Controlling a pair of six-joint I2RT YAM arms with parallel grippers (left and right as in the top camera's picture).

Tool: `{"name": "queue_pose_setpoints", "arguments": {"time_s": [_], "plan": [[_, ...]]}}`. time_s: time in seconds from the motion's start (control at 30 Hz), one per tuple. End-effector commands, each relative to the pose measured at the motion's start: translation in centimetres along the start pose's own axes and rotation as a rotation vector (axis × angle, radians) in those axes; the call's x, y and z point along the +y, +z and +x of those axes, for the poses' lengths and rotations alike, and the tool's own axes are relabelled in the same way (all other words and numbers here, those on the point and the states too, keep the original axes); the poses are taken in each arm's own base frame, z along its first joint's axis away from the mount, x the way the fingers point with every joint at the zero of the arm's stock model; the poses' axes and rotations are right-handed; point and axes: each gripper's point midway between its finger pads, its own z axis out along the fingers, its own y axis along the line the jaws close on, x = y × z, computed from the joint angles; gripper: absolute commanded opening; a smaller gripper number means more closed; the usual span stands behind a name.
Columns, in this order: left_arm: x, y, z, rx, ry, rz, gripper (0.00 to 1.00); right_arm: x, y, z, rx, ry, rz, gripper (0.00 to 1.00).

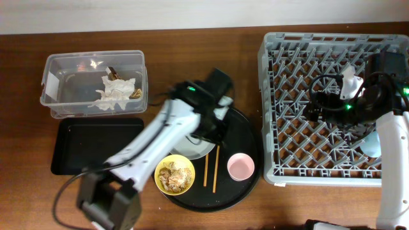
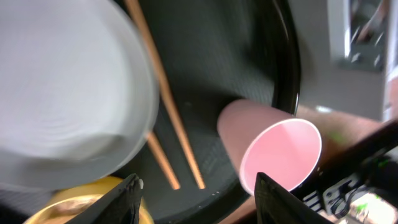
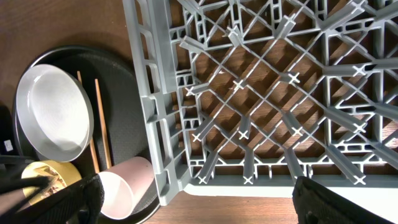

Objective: Sort waste into correct bins and load items into the dishwasher rack
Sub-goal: 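Grasp the pink cup with the left gripper and pass it to the right, then place the pink cup in the dish rack with the right gripper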

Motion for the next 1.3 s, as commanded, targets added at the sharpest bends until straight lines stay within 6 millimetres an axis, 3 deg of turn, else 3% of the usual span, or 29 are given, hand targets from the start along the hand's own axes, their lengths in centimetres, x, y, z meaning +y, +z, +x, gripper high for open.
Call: {"name": "queue_pose_setpoints", "arguments": {"time_s": [0.0, 0.1, 0.17, 0.23, 0.33, 0.4, 0.5, 0.57, 0.6, 0.63, 0.7, 0.8, 0.83, 1.0, 1.1, 1.27], "plan": [[-2.4, 4.2, 1.7, 0.117, 0.09, -0.026, 0.58, 0.4, -0.3, -0.2, -0.011, -0.022, -0.007, 0.98], [-3.3, 7.2, 3.1, 0.203, 0.121, -0.048, 0.57, 0.4, -0.3, -0.2, -0.009, -0.022, -0.007, 0.98], [-2.8, 8.2, 3.1, 0.216, 0.128, -0.085, 0.37, 0.4, -0.3, -0.2, -0.009, -0.022, -0.007, 0.98], [-2.4, 8.2, 2.8, 0.202, 0.132, -0.105, 0.03, 0.3, -0.3, -0.2, -0.009, -0.022, -0.007, 0.98], [-1.9, 7.5, 2.1, 0.181, 0.116, -0.105, 0.0, 0.4, -0.3, -0.2, -0.01, -0.022, -0.007, 0.98], [-1.0, 4.8, 0.3, 0.105, 0.082, -0.095, 0.0, 0.0, -0.3, -0.2, -0.012, -0.022, 0.016, 0.98], [2.1, -3.2, -4.0, -0.137, -0.025, -0.04, 0.0, -0.5, -0.2, -0.6, -0.027, -0.025, 0.041, 0.98], [3.7, -7.0, -6.0, -0.256, -0.153, 0.121, 0.0, -0.4, -0.1, -1.3, -0.05, 0.008, 0.037, 0.98], [3.7, -7.9, -6.6, -0.276, -0.171, 0.206, 0.0, 0.1, 0.0, -1.7, -0.059, 0.031, 0.002, 0.98], [2.9, -9.7, -7.8, -0.314, -0.172, 0.419, 0.0, 2.0, 0.1, -2.3, -0.074, 0.006, -0.111, 0.98], [1.7, -12.8, -9.2, -0.373, -0.107, 0.72, 0.0, 8.0, -0.5, -2.4, -0.095, -0.177, -0.46, 0.98], [0.3, -14.9, -9.3, -0.401, -0.022, 0.881, 0.0, 15.1, -3.6, 0.3, -0.142, -0.479, -0.954, 0.98], [0.1, -15.1, -9.2, -0.396, -0.015, 0.901, 0.0, 16.3, -4.1, 1.0, -0.156, -0.534, -1.03, 0.98], [-2.1, -15.9, -8.5, -0.368, 0.046, 0.986, 0.0, 19.7, -3.9, 2.5, -0.162, -0.696, -1.105, 0.98], [-3.5, -16.2, -7.8, -0.337, 0.08, 1.041, 0.0, 20.4, -4.0, 2.0, -0.211, -0.761, -1.111, 0.98], [-4.4, -16.5, -7.3, -0.318, 0.1, 1.075, 0.0, 21.8, -6.5, 1.2, -0.337, -0.875, -1.248, 0.98]]}}
